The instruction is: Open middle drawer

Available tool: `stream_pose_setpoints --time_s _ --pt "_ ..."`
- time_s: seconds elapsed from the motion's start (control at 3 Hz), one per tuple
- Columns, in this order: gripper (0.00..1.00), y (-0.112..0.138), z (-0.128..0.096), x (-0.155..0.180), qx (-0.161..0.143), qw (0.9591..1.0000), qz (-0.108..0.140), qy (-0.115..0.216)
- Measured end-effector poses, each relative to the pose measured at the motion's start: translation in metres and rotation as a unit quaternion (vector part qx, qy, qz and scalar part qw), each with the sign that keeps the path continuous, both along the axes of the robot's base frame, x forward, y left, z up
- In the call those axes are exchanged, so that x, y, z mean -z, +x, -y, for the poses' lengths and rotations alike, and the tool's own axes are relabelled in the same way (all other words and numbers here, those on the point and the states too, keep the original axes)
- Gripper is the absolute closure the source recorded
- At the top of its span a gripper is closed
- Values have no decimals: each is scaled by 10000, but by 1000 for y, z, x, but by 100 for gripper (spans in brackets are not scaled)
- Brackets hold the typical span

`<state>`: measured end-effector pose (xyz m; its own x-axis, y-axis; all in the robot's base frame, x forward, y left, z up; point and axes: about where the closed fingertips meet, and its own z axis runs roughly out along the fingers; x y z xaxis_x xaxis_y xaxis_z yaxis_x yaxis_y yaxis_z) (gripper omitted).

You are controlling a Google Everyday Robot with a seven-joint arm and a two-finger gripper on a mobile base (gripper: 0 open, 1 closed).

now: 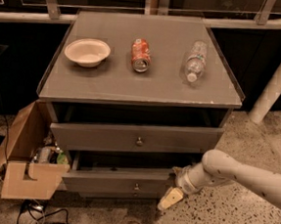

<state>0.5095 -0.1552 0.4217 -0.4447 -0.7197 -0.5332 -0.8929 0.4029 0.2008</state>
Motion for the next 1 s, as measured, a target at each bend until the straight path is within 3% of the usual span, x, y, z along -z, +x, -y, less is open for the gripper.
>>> stream_pose_setpoints --time_s 0.33,0.67,1.0 --pt "0 -16 15 -34 181 9995 250 44" --pt "0 -19 30 -84 151 9985 475 221" --pt "0 -26 30 -89 71 9988 400 264"
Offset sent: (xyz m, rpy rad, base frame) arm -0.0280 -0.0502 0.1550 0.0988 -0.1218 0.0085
